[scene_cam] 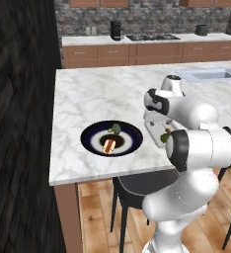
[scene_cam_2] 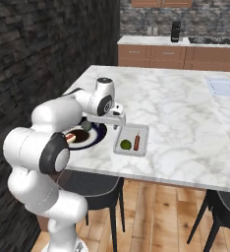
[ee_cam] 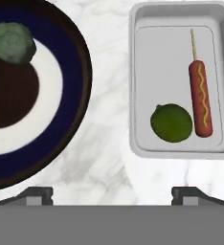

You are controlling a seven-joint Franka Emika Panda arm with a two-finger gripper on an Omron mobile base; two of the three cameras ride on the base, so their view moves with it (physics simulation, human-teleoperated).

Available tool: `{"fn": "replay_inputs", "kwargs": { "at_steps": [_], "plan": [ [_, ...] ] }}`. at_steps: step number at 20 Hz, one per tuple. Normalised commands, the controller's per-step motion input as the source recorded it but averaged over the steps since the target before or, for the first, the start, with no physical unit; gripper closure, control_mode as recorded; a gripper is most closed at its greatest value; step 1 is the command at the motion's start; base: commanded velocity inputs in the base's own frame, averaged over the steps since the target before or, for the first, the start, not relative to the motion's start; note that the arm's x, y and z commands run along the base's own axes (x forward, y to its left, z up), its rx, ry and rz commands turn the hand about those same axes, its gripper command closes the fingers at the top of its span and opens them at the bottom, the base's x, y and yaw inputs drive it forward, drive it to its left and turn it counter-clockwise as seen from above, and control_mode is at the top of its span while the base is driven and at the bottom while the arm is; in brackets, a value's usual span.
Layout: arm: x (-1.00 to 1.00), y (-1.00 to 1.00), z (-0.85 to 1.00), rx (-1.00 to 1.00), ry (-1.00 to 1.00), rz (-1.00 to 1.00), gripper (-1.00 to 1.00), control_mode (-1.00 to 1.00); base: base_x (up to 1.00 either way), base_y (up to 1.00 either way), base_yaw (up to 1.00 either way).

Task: Place one cooked food and one vegetable from the large plate to each tupperware container.

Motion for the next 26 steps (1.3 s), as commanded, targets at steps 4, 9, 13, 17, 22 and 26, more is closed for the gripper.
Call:
{"fn": "replay_inputs", "kwargs": {
  "at_steps": [4, 9, 13, 17, 22, 26],
  "plan": [
    [-0.17, 0.98, 0.12, 0.06, 0.14, -0.29, -1.00, -1.00, 0.00, 0.00, 0.00],
    [-0.03, 1.00, 0.00, 0.08, 0.09, -0.25, -1.00, -1.00, 0.00, 0.00, 0.00],
    [0.01, 0.97, -0.05, 0.04, 0.12, -0.10, -1.00, -1.00, 0.00, 0.00, 0.00],
    [0.27, 0.74, -0.29, 0.02, 0.03, -0.07, -1.00, -1.00, 0.00, 0.00, 0.00],
    [0.47, 0.38, -0.42, 0.02, 0.01, 0.00, -1.00, -1.00, 0.00, 0.00, 0.00],
    [0.47, 0.20, -0.38, 0.02, 0.00, -0.01, -1.00, -1.00, 0.00, 0.00, 0.00]
  ]
}}
